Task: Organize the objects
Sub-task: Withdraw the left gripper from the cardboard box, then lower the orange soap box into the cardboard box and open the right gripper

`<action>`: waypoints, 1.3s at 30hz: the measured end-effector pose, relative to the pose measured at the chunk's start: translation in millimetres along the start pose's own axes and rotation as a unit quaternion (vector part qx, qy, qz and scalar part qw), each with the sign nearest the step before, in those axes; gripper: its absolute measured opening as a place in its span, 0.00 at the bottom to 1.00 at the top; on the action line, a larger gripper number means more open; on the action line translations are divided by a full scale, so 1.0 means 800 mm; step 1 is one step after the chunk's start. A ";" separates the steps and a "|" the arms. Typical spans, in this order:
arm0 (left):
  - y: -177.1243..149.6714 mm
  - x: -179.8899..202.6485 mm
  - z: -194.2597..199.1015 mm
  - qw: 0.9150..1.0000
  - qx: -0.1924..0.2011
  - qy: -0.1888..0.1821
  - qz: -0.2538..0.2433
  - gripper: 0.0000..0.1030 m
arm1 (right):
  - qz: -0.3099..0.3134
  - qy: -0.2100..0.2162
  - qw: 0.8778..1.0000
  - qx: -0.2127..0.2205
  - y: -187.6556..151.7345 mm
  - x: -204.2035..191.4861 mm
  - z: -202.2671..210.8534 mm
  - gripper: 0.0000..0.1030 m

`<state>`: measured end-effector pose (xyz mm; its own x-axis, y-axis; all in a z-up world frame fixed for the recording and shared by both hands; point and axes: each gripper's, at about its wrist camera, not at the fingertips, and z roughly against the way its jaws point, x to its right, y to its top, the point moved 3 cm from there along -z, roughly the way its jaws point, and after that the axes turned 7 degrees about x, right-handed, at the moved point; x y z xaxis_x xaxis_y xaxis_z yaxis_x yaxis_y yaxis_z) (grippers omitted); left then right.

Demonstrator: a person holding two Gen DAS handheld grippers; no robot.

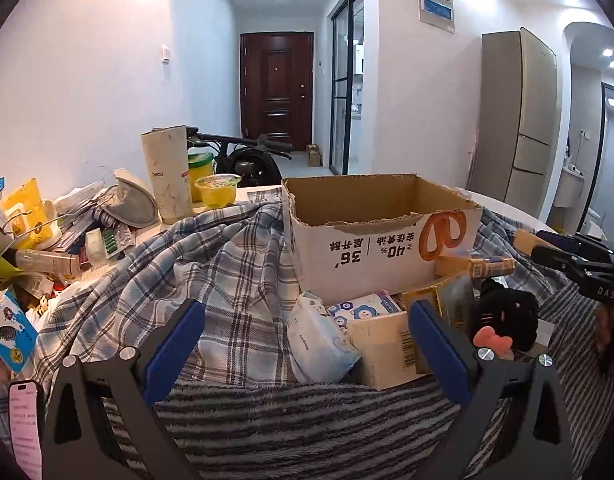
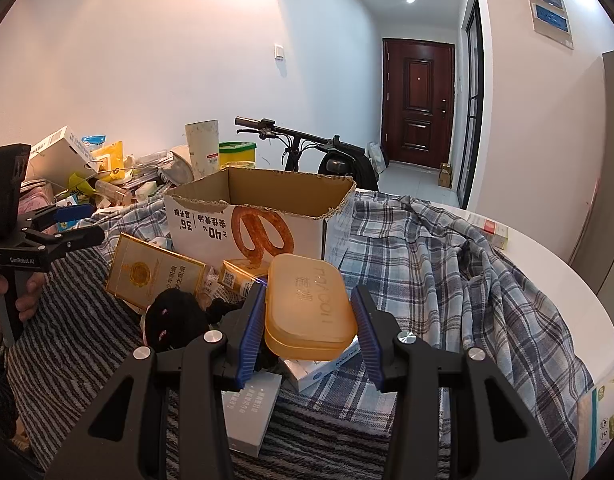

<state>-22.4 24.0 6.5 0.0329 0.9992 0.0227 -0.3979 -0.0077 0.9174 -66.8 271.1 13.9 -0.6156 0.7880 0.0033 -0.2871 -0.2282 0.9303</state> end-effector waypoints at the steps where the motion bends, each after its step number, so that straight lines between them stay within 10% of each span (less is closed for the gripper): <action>1: 0.000 0.000 0.000 1.000 0.000 0.000 -0.001 1.00 | 0.000 0.000 1.000 0.000 0.000 0.000 0.000 0.41; 39: -0.002 -0.008 0.000 1.000 0.000 0.010 0.011 1.00 | 0.021 -0.011 1.000 0.007 0.012 -0.002 0.010 0.41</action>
<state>-22.3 17.3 4.6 0.0049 0.9994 0.0354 -0.3974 -0.0305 0.9171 -62.4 272.7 25.6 -0.6111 0.7899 0.0503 -0.2505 -0.2533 0.9344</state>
